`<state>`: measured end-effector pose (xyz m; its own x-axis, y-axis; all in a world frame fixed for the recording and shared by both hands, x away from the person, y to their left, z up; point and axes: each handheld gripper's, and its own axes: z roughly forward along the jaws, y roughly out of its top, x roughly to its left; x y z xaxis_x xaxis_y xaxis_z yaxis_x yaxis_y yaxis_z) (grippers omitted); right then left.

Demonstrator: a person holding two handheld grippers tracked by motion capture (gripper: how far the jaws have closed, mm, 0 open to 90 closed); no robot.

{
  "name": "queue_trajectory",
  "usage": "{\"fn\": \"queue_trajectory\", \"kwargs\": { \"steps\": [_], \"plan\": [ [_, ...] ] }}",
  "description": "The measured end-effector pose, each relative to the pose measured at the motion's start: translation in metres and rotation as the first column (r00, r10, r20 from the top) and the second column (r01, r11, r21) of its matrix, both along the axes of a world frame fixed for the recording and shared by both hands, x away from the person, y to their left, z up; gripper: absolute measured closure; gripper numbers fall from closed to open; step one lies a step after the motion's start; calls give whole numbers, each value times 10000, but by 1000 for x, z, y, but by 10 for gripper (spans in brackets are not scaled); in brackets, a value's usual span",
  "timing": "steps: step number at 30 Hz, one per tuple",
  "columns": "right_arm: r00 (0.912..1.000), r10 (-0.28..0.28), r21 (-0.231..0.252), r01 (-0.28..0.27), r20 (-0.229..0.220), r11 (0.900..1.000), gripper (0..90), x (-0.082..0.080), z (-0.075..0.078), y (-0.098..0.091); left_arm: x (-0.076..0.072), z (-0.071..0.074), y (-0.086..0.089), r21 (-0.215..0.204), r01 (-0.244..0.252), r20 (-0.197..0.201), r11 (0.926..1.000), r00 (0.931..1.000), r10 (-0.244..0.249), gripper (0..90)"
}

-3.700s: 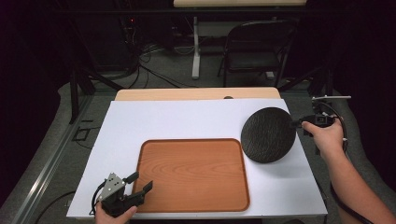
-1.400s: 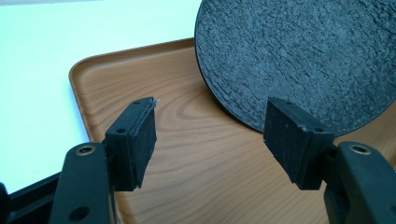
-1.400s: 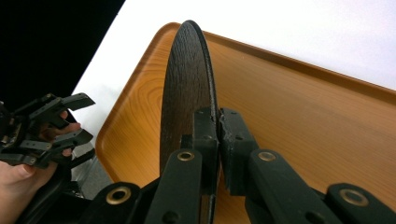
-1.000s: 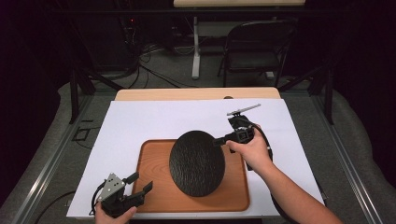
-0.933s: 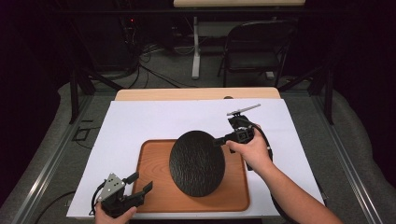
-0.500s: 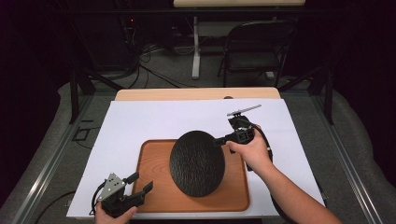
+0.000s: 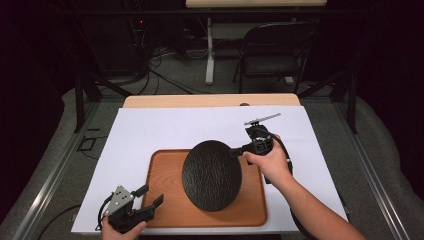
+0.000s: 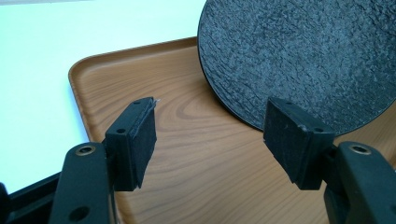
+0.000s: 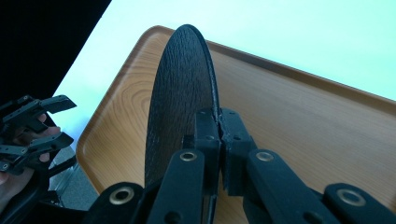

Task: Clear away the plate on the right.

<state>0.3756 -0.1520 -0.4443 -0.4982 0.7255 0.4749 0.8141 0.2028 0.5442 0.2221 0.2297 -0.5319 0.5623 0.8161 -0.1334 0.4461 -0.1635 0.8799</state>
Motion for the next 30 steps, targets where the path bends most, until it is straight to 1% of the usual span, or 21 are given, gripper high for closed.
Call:
{"fn": "queue_trajectory", "kwargs": {
  "steps": [1,4,5,7,8,10,13,18,19,20,21,22,23,24,25,26,29,30],
  "plan": [
    [9999,-75,17,76,-96,10000,876,-1,0,-1,0,0,0,4,2,4,10000,10000,-2,345],
    [9999,-61,11,61,-89,10000,876,-1,-1,-2,0,0,0,-11,38,11,10000,10000,-38,345],
    [9999,-102,-57,102,-17,9999,875,-1,-3,-3,0,0,0,-12,35,12,10000,10000,-35,345],
    [9999,-137,-31,136,-46,9999,875,-1,-4,-3,0,0,0,-12,36,16,10000,10000,-36,345],
    [9997,-182,36,183,-177,9998,875,-1,-6,-6,0,0,0,2,-5,7,10000,10000,5,345],
    [9996,-197,69,198,-187,9998,875,-1,-7,-7,0,0,0,-5,28,4,10000,10000,-28,345],
    [9988,-323,187,330,-378,9993,872,-2,-13,-13,0,0,0,-10,22,7,10000,10000,-22,345],
    [9980,-423,214,434,-462,9988,866,-2,-20,-18,0,0,0,2,-10,12,10000,10000,10,345],
    [9970,-510,214,523,-579,9984,861,-1,-24,-22,0,0,0,-7,29,22,10000,10000,-29,345],
    [9970,-510,214,523,-579,9984,861,-1,-24,-22,0,0,0,-25,33,32,10000,10000,-33,345],
    [9960,-580,227,597,-675,9980,857,-1,-30,-25,1,0,0,-26,35,34,10000,10000,-35,345],
    [9960,-580,227,597,-675,9980,857,-1,-30,-25,1,0,0,-25,25,33,10000,10000,-25,345],
    [9938,-697,211,718,-862,9972,851,0,-35,-28,1,0,0,-21,23,32,10000,10000,-23,345],
    [9938,-697,211,718,-862,9972,851,0,-35,-28,1,0,0,-21,23,32,10000,10000,-23,345],
    [9929,-724,372,762,-949,9964,853,1,-41,-31,1,0,0,-21,20,36,10000,10000,-20,345],
    [9922,-741,487,793,-1007,9957,854,1,-42,-32,1,0,0,-15,21,29,10000,10000,-21,345],
    [9912,-773,518,832,-1072,9952,851,0,-43,-34,1,0,-1,-18,22,30,10000,10000,-22,345],
    [9919,-752,518,809,-1027,9954,851,1,-45,-35,0,0,0,7,15,21,10000,10000,-16,345]
  ]
}}
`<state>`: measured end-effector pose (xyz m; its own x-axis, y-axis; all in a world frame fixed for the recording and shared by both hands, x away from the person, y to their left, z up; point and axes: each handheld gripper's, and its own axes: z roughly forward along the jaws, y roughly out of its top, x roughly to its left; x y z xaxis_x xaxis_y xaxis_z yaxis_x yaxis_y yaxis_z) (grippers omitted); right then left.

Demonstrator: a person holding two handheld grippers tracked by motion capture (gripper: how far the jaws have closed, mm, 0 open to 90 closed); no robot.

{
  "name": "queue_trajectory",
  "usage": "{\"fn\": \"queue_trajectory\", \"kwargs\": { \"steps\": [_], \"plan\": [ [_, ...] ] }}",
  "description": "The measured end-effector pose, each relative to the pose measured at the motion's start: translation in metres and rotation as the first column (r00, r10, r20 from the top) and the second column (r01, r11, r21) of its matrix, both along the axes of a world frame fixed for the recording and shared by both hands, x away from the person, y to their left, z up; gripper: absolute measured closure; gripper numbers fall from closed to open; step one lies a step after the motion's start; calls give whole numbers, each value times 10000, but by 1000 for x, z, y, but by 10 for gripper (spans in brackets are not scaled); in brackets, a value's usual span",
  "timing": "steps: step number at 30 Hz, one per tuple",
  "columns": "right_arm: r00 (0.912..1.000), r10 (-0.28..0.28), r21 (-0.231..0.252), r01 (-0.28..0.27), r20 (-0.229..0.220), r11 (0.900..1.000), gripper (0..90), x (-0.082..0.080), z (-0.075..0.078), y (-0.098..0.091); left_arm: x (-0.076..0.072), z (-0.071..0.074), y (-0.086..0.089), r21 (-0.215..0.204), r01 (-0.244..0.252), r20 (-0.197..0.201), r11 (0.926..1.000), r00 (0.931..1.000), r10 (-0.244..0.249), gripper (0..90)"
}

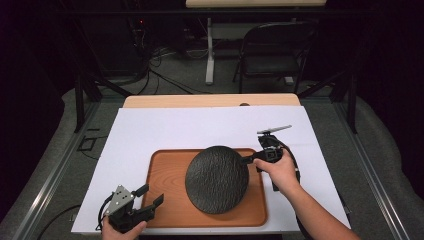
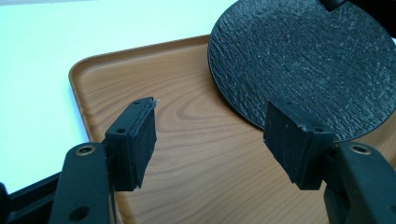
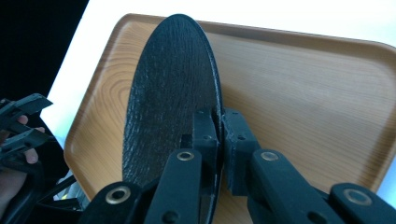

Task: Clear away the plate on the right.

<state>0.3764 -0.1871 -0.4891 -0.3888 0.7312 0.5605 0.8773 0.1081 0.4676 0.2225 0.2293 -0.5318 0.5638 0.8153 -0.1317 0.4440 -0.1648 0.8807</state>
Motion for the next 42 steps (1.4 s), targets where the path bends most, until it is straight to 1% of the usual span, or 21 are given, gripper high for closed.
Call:
{"fn": "queue_trajectory", "kwargs": {
  "steps": [2,5,9,15,17,19,20,23,30,35,37,41,42],
  "plan": [
    [9999,-50,0,50,-98,10000,848,-1,-1,-1,0,0,0,-5,5,3,10000,10000,-5,345],
    [10000,-39,-16,39,-40,10000,846,-1,-2,-2,0,0,0,-29,7,6,10000,10000,-7,345],
    [10000,-39,-159,40,70,9999,840,-1,-2,-1,0,0,0,-34,2,7,10000,10000,-2,345],
    [9999,-82,-415,88,150,9991,828,-3,-3,0,0,0,0,-31,5,5,10000,10000,-5,345],
    [9996,-21,-588,37,280,9983,820,-3,-4,0,0,0,0,-33,6,3,10000,10000,-6,345],
    [9995,-62,-764,86,319,9970,812,-5,-5,1,0,0,0,-39,6,3,10000,10000,-6,345],
    [9992,-33,-808,65,390,9967,810,-5,-6,1,0,0,0,-35,2,0,10000,10000,-2,345],
    [9993,-58,-855,90,371,9963,807,-6,-6,1,0,0,0,-40,-4,-1,10000,10000,4,345],
    [9985,-75,-1201,140,545,9927,790,-8,-7,2,0,0,0,-3,-12,-17,10000,10000,12,345],
    [9991,-129,-1147,175,410,9932,784,-7,-15,-2,0,0,0,-1,-13,-19,10000,10000,13,345],
    [9995,-253,-1083,274,205,9937,782,-6,-18,-4,0,0,0,-16,-6,-2,10000,10000,6,345],
    [9992,-394,-941,395,21,9948,775,-4,-27,-8,0,0,-1,-7,-11,-8,10000,10000,11,345],
    [9994,-350,-948,348,-10,9949,773,-3,-29,-9,0,-1,-1,-5,-9,-11,10000,10000,9,345]
  ]
}}
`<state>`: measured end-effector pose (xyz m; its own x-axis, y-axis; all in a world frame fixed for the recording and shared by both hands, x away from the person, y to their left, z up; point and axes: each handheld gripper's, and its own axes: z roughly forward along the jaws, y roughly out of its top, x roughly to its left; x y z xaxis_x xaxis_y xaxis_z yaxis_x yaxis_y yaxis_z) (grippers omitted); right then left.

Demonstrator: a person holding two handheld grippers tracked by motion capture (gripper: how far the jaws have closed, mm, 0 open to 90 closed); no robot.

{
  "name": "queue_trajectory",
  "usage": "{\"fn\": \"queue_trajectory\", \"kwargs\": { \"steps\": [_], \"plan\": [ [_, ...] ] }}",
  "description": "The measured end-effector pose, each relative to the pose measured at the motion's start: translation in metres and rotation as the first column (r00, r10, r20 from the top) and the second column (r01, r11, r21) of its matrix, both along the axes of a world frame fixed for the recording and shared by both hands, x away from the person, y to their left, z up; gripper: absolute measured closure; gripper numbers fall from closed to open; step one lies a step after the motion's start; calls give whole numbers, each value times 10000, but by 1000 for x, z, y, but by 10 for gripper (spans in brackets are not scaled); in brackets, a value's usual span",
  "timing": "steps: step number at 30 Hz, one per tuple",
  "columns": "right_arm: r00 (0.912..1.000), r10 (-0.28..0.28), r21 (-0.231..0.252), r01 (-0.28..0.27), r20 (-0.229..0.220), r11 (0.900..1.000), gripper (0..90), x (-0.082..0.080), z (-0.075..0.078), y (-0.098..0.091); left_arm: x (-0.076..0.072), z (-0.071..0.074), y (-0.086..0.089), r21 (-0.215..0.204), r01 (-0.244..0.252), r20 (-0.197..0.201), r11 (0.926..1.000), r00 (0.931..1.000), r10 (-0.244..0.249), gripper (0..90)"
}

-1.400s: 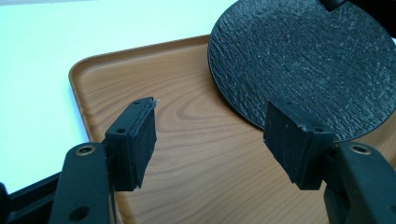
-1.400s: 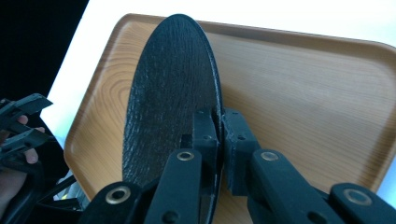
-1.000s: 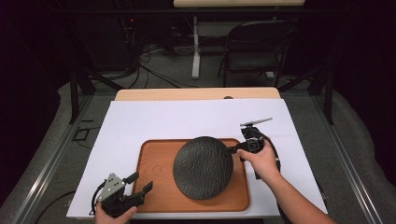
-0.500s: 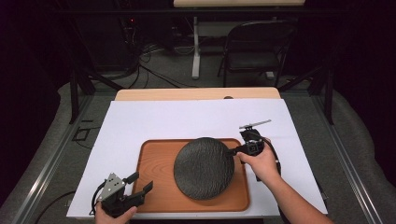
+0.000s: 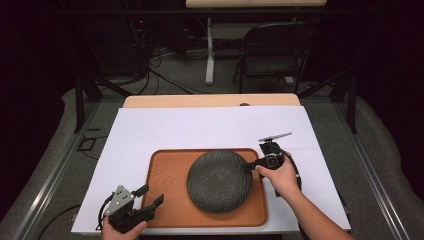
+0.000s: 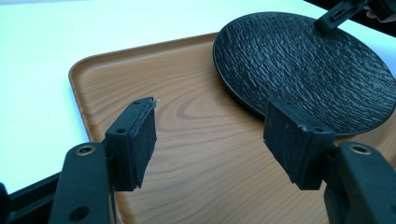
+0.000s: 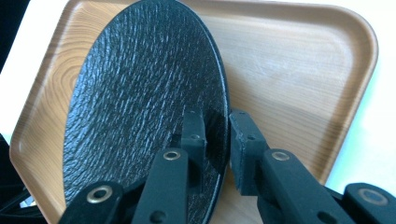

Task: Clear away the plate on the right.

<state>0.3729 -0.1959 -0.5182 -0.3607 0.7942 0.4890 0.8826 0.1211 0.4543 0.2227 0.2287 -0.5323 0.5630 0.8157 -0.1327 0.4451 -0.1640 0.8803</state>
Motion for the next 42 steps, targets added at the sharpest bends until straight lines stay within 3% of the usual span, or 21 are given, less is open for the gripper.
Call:
{"fn": "queue_trajectory", "kwargs": {
  "steps": [8,17,21,26,31,36,42],
  "plan": [
    [9988,-255,-104,251,-423,9996,749,1,-15,-3,0,0,0,3,-8,2,10000,10000,8,345],
    [9996,-238,5,238,-169,9997,743,-1,-20,-5,0,0,0,10,-7,-11,10000,10000,7,345],
    [9999,-160,204,160,-32,9997,676,-3,-20,-6,0,0,0,9,0,-23,10000,10000,0,345],
    [9986,-256,260,244,464,9994,566,-8,-14,-11,0,0,1,-1,-6,-20,10000,10000,6,345],
    [9968,-186,743,128,775,9972,516,-17,-6,-19,0,0,0,47,-19,-27,10000,10000,19,345],
    [9819,-6,281,-48,1895,9996,481,-35,-2,-28,0,0,1,33,-32,-22,10000,10000,32,345],
    [9725,-217,583,84,2318,9983,482,-60,-2,-45,0,0,0,43,-43,-40,10000,10000,43,345]
  ]
}}
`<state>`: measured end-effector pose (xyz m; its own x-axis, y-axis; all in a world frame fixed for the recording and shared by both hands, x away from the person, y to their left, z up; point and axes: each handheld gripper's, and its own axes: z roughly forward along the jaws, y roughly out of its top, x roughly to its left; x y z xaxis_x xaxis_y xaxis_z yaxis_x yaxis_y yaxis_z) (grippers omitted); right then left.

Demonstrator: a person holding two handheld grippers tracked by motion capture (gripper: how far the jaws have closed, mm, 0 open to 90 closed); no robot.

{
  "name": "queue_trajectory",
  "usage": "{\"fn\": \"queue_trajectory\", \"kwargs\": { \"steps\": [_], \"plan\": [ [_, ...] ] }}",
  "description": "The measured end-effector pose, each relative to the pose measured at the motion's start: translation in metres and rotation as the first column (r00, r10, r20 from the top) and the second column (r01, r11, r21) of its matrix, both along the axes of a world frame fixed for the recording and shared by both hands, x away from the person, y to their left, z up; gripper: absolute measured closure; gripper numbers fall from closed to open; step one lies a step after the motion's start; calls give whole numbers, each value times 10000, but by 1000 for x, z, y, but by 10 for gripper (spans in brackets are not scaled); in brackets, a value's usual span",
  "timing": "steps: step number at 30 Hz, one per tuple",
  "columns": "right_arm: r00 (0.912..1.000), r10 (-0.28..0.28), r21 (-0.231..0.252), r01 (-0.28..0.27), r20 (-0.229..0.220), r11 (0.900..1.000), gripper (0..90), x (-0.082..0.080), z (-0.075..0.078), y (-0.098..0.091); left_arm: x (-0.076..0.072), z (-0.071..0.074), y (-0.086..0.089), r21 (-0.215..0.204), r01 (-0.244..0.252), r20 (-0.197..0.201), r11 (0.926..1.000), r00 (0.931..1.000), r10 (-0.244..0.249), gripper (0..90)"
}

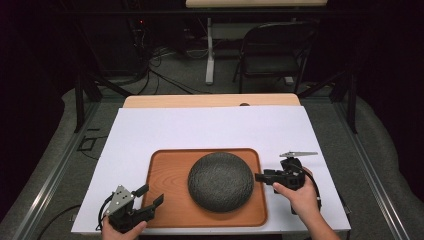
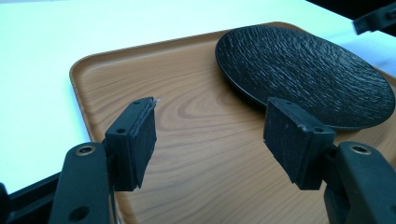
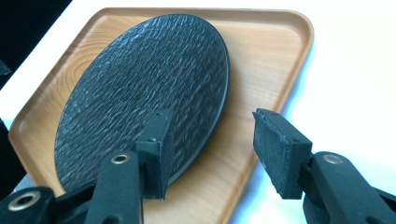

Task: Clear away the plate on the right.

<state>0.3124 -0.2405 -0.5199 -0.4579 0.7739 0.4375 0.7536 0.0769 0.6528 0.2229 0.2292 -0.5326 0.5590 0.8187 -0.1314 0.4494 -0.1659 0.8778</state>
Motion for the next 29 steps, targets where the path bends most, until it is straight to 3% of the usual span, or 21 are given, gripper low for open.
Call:
{"fn": "queue_trajectory", "kwargs": {
  "steps": [8,13,18,25,29],
  "plan": [
    [9964,-429,190,417,726,9990,482,-30,-1,-17,0,0,0,22,1,-45,10000,10000,-1,345],
    [9927,-514,-27,520,1095,9986,482,-39,-11,-19,0,0,-1,5,-9,-60,10000,10000,9,345],
    [9970,-394,96,389,664,9992,485,-41,-20,-19,1,-1,-1,37,-33,-72,10000,10000,34,344],
    [9956,-584,318,562,735,9979,485,-40,-22,-23,2,-2,-1,37,4,-172,10000,9999,-3,344],
    [9965,-646,413,625,533,9972,485,-39,-24,-25,3,-2,-1,21,-27,-220,10000,9998,27,341]
  ]
}}
